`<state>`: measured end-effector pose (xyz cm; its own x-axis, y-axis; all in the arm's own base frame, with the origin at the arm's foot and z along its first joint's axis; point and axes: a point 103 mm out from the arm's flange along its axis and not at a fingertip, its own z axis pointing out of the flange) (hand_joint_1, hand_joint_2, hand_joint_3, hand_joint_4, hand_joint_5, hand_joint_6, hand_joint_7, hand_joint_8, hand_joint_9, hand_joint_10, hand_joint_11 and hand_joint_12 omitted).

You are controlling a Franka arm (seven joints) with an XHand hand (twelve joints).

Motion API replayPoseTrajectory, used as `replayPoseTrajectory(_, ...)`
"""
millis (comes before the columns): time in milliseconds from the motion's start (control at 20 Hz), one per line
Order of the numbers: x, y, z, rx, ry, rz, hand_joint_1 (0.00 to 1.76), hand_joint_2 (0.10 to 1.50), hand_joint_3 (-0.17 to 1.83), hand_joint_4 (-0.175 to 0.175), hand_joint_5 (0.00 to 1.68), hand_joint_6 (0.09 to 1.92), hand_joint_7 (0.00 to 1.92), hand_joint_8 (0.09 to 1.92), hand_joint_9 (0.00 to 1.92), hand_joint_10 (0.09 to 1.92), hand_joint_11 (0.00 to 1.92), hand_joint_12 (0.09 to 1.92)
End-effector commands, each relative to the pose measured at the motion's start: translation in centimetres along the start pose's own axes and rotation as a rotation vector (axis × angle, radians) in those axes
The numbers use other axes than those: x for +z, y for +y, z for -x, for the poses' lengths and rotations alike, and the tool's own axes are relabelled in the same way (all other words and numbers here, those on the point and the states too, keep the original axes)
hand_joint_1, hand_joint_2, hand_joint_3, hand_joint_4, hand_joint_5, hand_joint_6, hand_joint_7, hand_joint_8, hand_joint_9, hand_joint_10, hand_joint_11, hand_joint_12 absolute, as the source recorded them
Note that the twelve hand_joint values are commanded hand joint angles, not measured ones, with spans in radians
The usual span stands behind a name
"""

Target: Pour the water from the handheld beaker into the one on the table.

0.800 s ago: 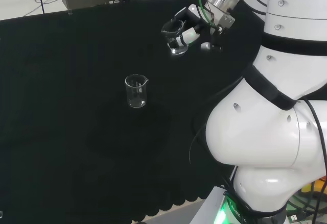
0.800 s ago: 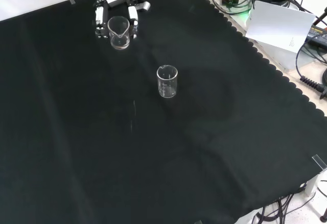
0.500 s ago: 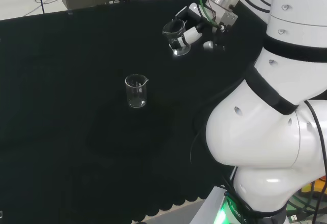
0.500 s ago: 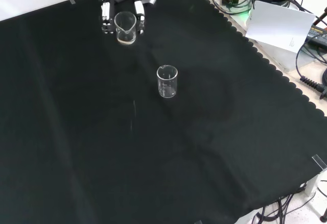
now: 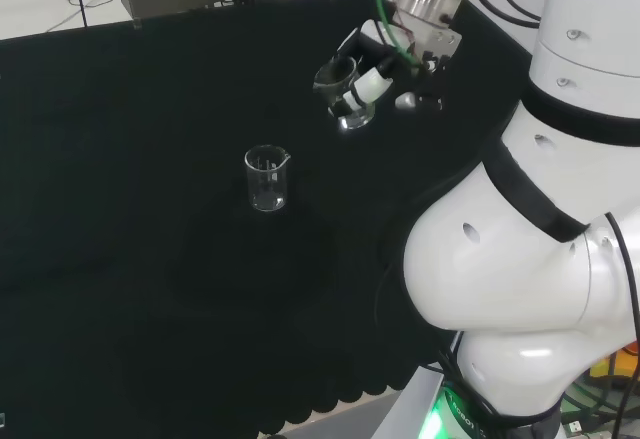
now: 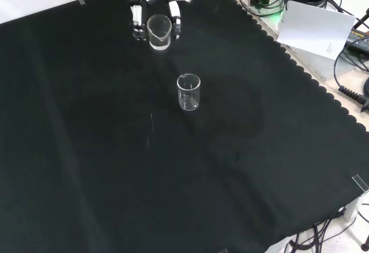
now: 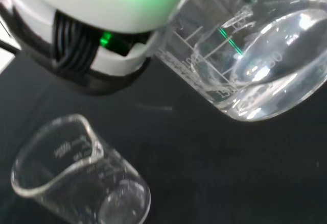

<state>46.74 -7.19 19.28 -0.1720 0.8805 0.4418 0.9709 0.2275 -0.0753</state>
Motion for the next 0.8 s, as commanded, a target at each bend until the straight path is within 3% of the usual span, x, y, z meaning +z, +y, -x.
replayPoseTrajectory(50,2.7,-1.0,-2.1,0.026,-0.130,-0.092,1.32,0.60,0.70,-0.175,1.34,0.54,1.40,0.51,1.85,0.09,1.42,0.54)
replayPoseTrajectory(250,3.8,-1.3,-2.8,0.029,-0.199,-0.131,1.32,0.60,0.70,-0.175,1.33,0.55,1.39,0.52,1.85,0.09,1.42,0.54)
replayPoseTrajectory(800,5.7,-0.8,-5.7,0.030,-0.293,-0.189,1.32,0.61,0.70,-0.175,1.31,0.58,1.37,0.55,1.85,0.09,1.41,0.54)
